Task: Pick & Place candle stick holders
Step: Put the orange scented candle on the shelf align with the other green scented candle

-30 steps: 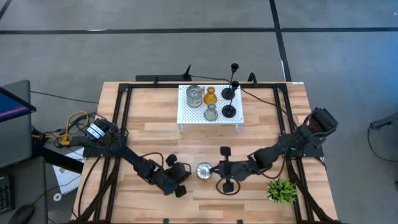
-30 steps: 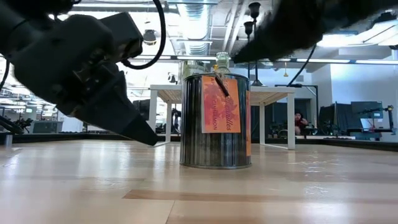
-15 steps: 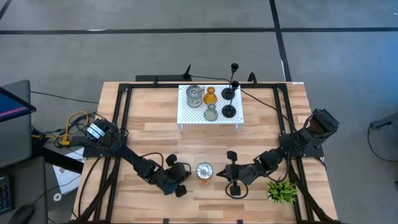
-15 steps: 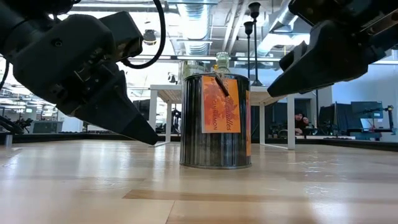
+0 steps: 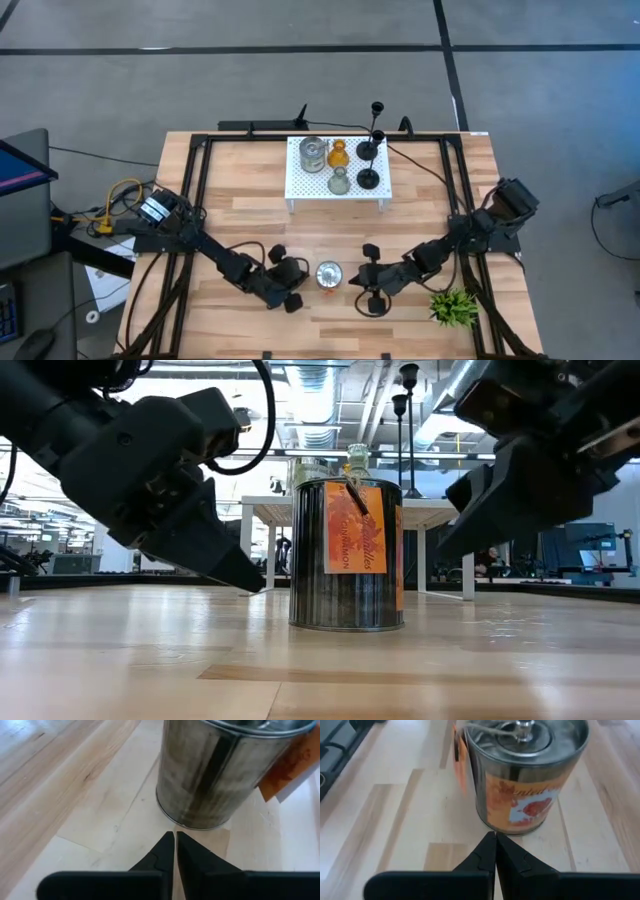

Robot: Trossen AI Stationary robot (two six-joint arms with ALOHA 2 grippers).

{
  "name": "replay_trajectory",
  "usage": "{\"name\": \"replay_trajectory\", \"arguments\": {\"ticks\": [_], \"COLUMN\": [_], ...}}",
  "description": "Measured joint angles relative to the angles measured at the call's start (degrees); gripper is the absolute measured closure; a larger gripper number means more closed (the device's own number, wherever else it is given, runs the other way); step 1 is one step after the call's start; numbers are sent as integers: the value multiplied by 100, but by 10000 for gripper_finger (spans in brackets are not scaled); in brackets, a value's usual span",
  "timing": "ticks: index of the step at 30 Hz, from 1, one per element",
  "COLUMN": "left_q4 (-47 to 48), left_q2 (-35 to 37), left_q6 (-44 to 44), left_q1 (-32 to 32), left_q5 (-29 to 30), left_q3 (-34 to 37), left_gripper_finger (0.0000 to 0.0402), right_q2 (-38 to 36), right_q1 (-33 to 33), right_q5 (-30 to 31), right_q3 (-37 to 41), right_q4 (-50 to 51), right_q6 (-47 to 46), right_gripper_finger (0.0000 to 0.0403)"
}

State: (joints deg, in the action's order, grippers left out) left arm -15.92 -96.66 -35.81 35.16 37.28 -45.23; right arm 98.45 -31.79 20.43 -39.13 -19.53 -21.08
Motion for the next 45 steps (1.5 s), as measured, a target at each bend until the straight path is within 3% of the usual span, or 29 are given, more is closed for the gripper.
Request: {"name": "replay_trajectory", "arguments": {"ticks": [8,12,19,23,26,29,33,36,39,45], "left_q4": [-2,0,-7,-121,-783,-2054,-3691,-4401,-4893,-4927], "left_q2": [0,-1,-4,-4,0,-1,-9,141,512,1498], "left_q6": [36,511,1625,1897,1868,2052,2487,2510,2853,3087], "left_q1": [-31,-30,-31,35,148,277,430,487,545,544], "left_q5": [-184,-486,-496,-414,-274,-272,-302,-303,-443,-619], "left_q3": [0,0,10,278,755,1414,2262,2818,3230,3813], "left_gripper_finger": [368,351,300,310,345,388,395,395,396,396], "right_q2": [68,68,68,68,68,68,68,68,68,68], "right_q1": [2,4,2,-56,-129,-160,-153,-96,-12,170], "right_q5": [18,24,39,42,42,42,57,61,61,70], "right_q3": [-2,-2,-2,-2,-2,-2,-2,-4,-7,-9], "right_q4": [21,33,59,110,118,116,103,92,57,-117], "right_q6": [2,2,2,-3,-50,-58,-63,-68,-129,-131], "right_gripper_finger": [403,403,403,403,403,403,403,403,403,403]}}
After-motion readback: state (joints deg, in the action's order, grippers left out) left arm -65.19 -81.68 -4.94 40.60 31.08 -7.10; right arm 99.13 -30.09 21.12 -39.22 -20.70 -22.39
